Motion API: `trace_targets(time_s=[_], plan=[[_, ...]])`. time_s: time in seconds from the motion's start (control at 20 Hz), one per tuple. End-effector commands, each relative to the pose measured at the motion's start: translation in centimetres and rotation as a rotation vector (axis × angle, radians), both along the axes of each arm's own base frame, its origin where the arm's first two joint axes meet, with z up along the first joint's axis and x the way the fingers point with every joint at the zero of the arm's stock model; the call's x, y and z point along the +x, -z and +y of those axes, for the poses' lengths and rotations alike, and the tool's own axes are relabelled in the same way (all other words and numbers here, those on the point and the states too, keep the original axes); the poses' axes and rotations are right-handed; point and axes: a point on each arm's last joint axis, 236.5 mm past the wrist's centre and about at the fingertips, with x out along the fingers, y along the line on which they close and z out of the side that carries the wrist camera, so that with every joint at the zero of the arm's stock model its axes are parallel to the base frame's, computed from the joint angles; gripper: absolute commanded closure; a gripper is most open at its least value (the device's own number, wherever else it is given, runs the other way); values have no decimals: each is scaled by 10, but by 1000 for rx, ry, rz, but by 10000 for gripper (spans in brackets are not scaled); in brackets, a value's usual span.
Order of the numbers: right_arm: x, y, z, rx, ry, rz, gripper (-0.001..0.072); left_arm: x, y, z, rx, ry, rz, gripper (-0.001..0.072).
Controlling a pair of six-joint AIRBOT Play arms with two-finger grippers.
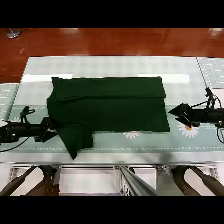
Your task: Fold the shirts.
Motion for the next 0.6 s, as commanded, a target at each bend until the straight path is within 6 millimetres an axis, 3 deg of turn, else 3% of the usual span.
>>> trace_targets(time_s=[0.0,0.1,0.15,0.2,0.25,0.35,0.45,0.55], plan=[[-3,0,3,18,10,-9,97,3,5,-19,-14,39,-77,9],[-4,5,-16,-22,51,2,97,1,7,-30,0,94,-86,52],[-11,11,-29,-54,69,32,97,1,7,-33,5,114,-92,339],[-25,20,-41,-105,63,89,97,3,5,-34,9,127,-102,698],[-42,29,-49,-153,48,159,97,6,3,-33,12,128,-111,690],[-69,43,-38,-145,19,269,98,13,-4,-31,15,134,-131,690],[-80,53,-13,-106,-41,307,97,21,-11,-29,22,139,-154,690],[-78,59,7,-76,-94,321,97,26,-16,-27,24,143,-169,690]])
